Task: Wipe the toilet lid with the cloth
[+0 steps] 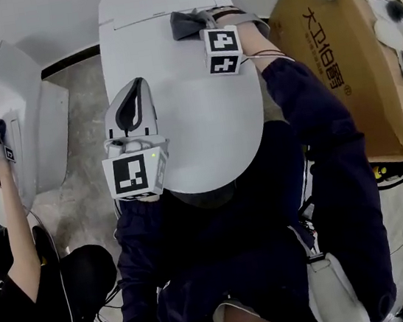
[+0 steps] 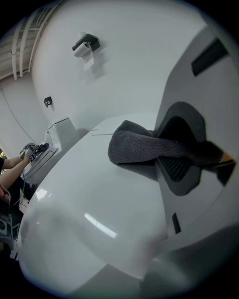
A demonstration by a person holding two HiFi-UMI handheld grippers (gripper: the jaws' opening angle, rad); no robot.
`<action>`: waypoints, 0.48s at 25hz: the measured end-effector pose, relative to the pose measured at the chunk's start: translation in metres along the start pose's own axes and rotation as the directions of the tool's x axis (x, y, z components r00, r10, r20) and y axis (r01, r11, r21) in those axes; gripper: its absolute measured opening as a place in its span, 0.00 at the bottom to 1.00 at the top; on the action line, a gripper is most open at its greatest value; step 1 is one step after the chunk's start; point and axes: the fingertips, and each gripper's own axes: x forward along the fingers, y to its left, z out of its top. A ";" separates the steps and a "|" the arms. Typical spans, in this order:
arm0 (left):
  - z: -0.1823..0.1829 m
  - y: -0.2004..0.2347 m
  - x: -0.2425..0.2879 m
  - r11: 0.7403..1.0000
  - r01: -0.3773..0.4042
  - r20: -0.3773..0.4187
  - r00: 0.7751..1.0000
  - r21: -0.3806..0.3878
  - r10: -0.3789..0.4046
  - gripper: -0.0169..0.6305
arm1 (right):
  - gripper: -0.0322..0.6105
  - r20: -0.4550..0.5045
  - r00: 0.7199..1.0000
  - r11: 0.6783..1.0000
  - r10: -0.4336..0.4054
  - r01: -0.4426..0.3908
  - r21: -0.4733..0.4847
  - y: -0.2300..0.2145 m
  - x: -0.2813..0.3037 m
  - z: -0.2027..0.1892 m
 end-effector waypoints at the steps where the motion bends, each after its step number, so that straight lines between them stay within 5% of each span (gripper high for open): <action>1: -0.001 -0.001 -0.001 1.000 0.004 0.001 1.000 -0.004 -0.004 0.05 | 0.16 0.006 1.000 1.000 0.004 -0.004 0.009 0.006 -0.008 0.002; 12: -0.001 -0.002 -0.014 0.996 0.028 0.030 0.999 -0.082 -0.026 0.05 | 0.16 0.029 0.995 0.995 0.093 -0.093 0.019 0.092 -0.105 0.032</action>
